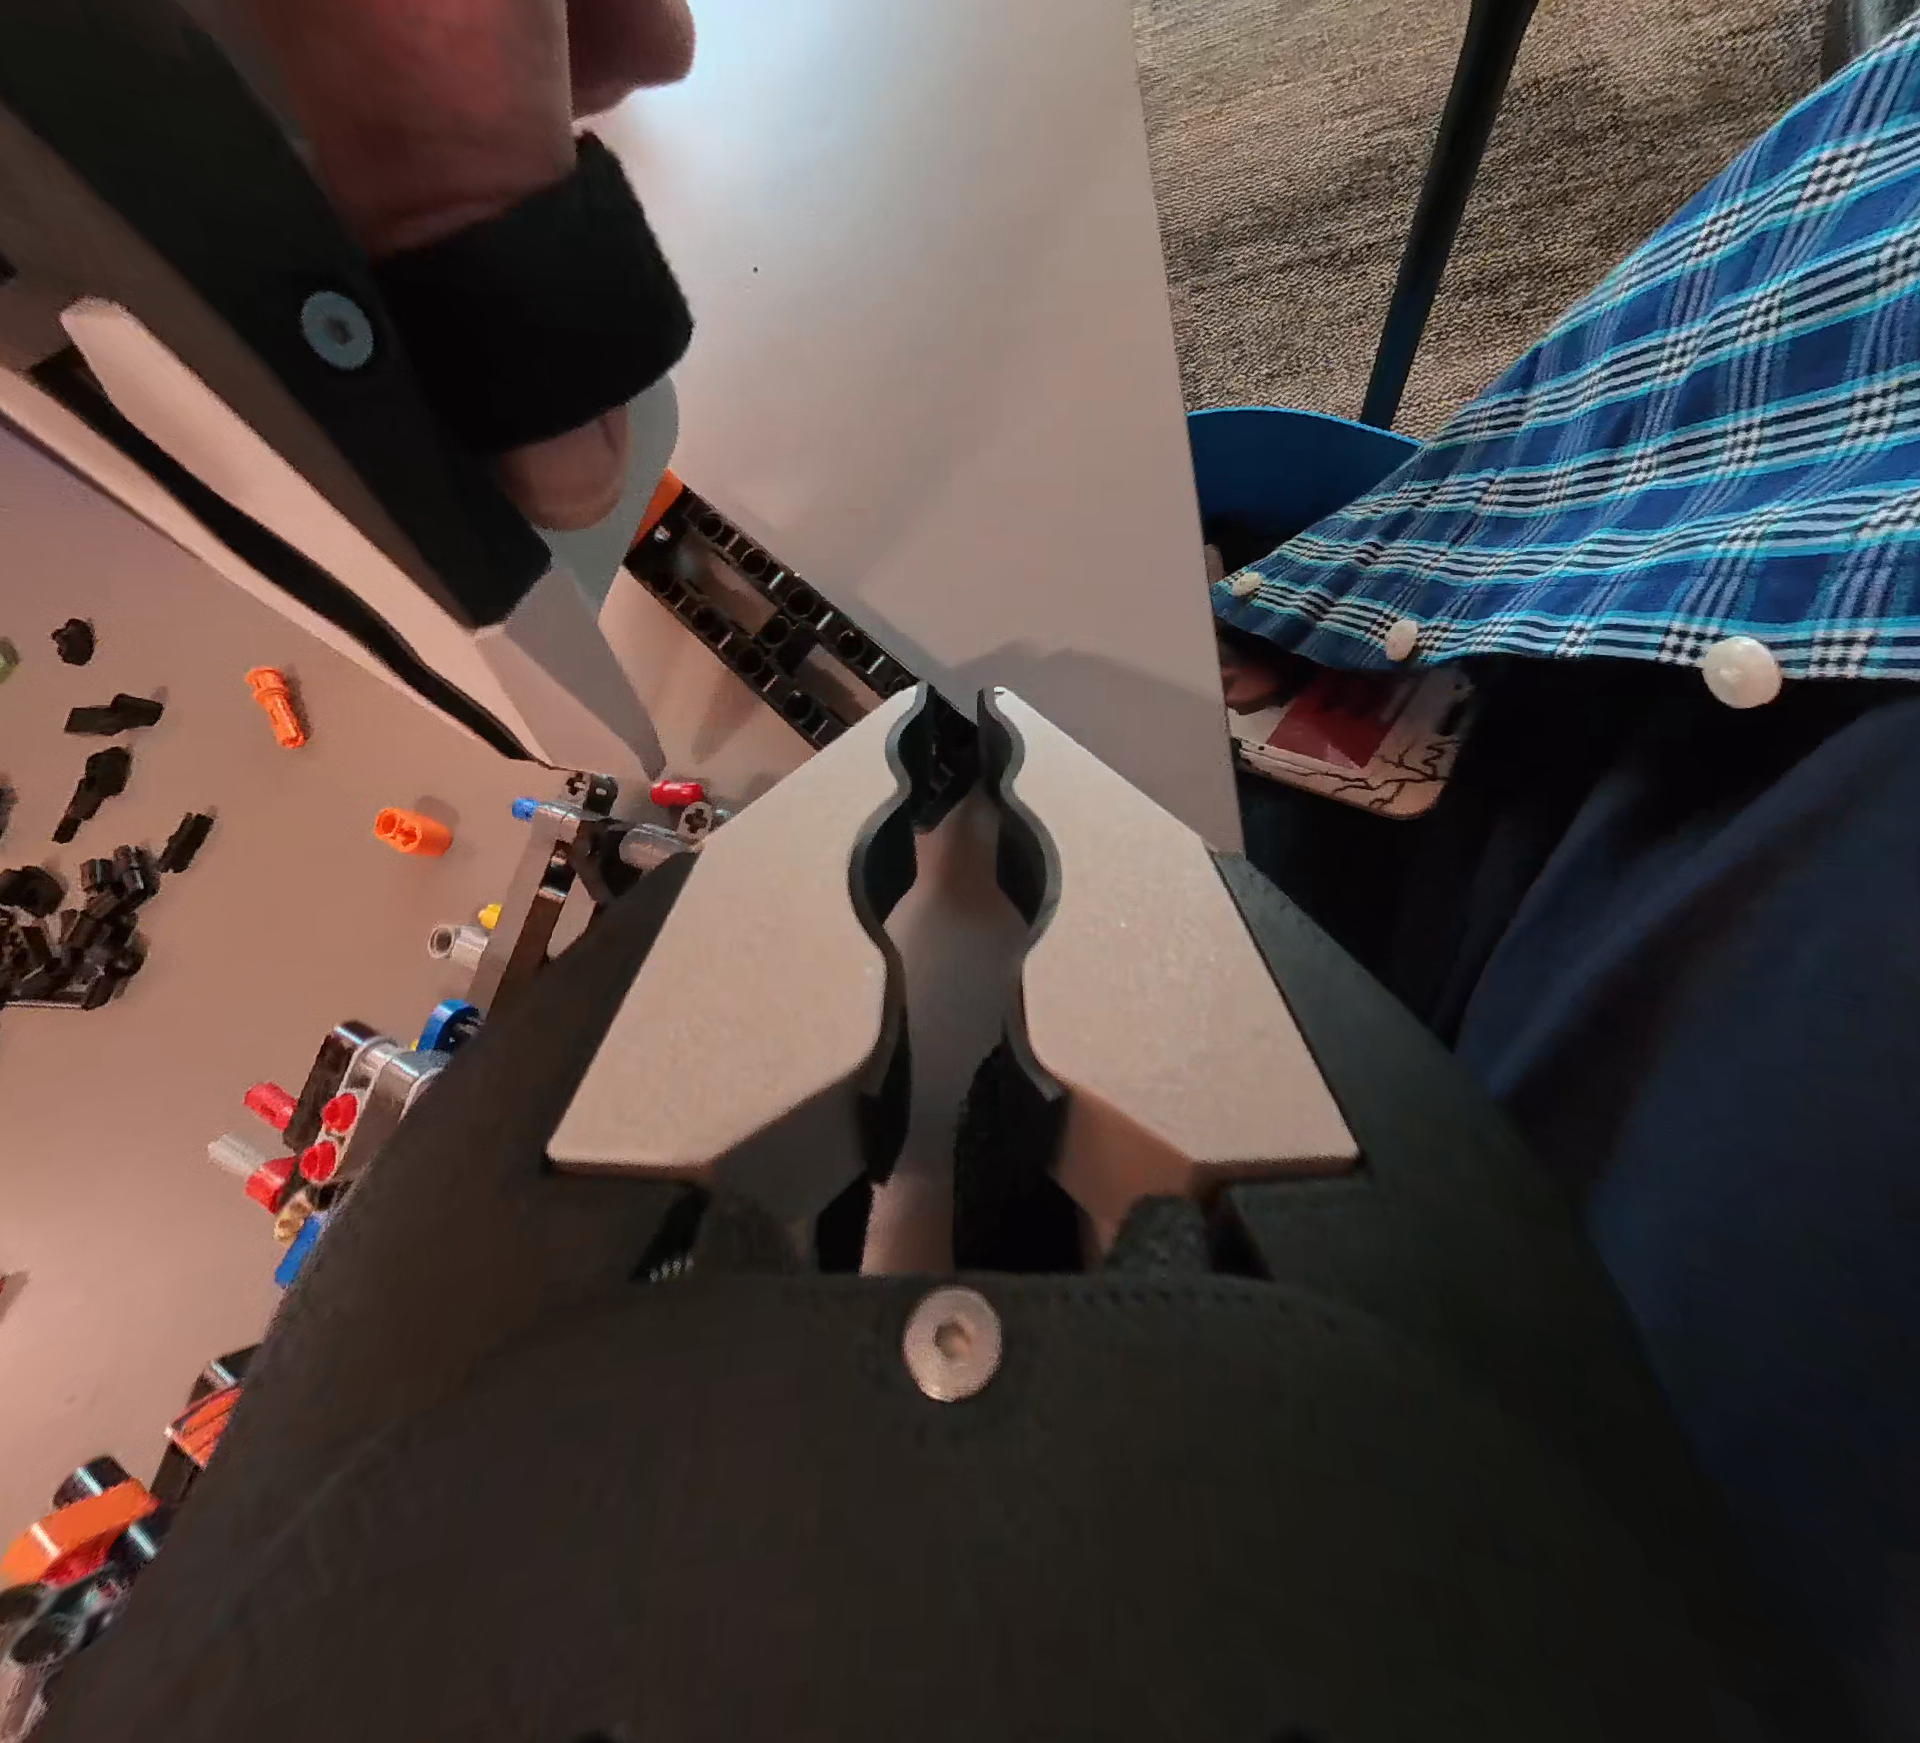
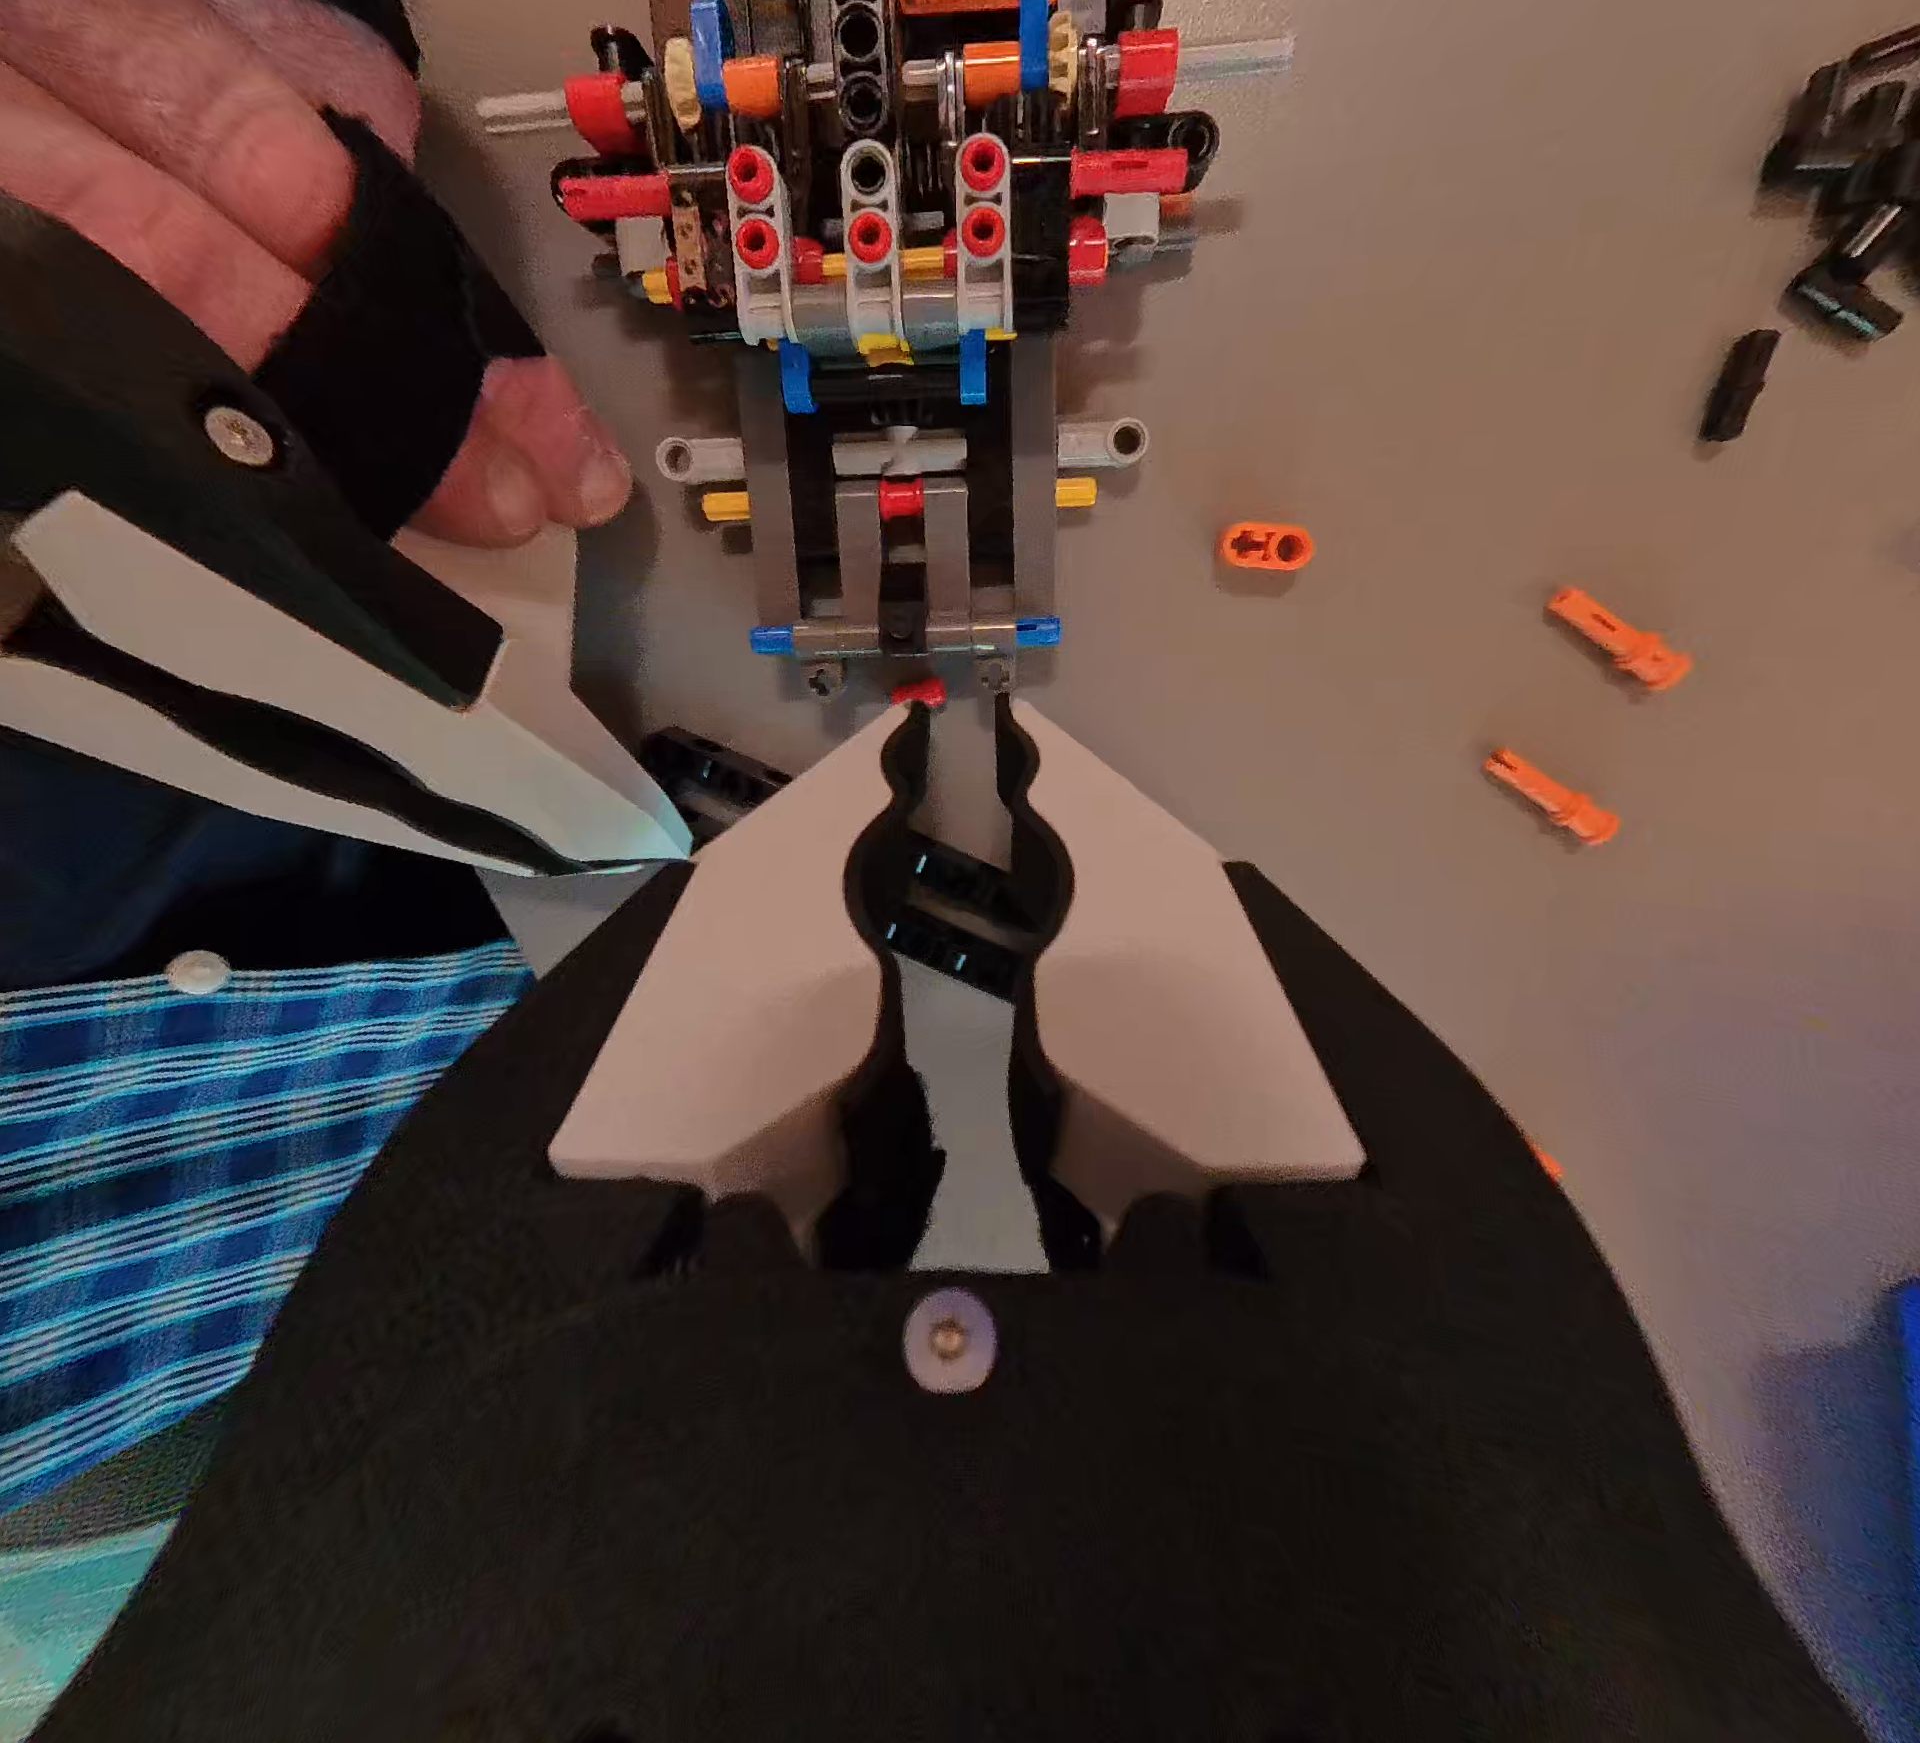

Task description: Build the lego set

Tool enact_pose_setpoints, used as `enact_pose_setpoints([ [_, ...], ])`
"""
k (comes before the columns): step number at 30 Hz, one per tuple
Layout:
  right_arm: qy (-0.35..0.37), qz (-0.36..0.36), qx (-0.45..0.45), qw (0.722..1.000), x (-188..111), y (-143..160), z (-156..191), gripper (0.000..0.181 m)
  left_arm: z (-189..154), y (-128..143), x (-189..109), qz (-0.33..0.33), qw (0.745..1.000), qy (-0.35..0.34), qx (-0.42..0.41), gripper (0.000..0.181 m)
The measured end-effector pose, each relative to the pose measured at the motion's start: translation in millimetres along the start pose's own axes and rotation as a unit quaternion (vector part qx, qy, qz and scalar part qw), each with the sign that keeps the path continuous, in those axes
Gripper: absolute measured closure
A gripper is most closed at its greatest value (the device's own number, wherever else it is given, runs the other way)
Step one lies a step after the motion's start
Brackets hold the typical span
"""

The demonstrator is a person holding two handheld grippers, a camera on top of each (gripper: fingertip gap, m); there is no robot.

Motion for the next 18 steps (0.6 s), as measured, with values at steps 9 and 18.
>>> enact_pose_setpoints([
  [9, -0.018, -0.037, 0.049, 0.998, 7.2, 1.6, -3.2, 0.167, 5.6, 5.7, -1.8, 0.004, 1.0, -0.02, 0.008, 0.173],
  [18, -0.022, -0.042, 0.05, 0.998, 1.8, 3.2, -0.7, 0.169, 13.6, 16.2, -9.0, 0.008, 1.0, -0.026, 0.002, 0.173],
])
Point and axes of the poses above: each gripper's, where its closed fingertips meet, x out along the fingers, y out of its underside, z = x × y across the jaws, the point moved 10 cm from there along -x, back along the fingers, and after that the axes turned 6 degrees about -y, right-handed, at the moved point
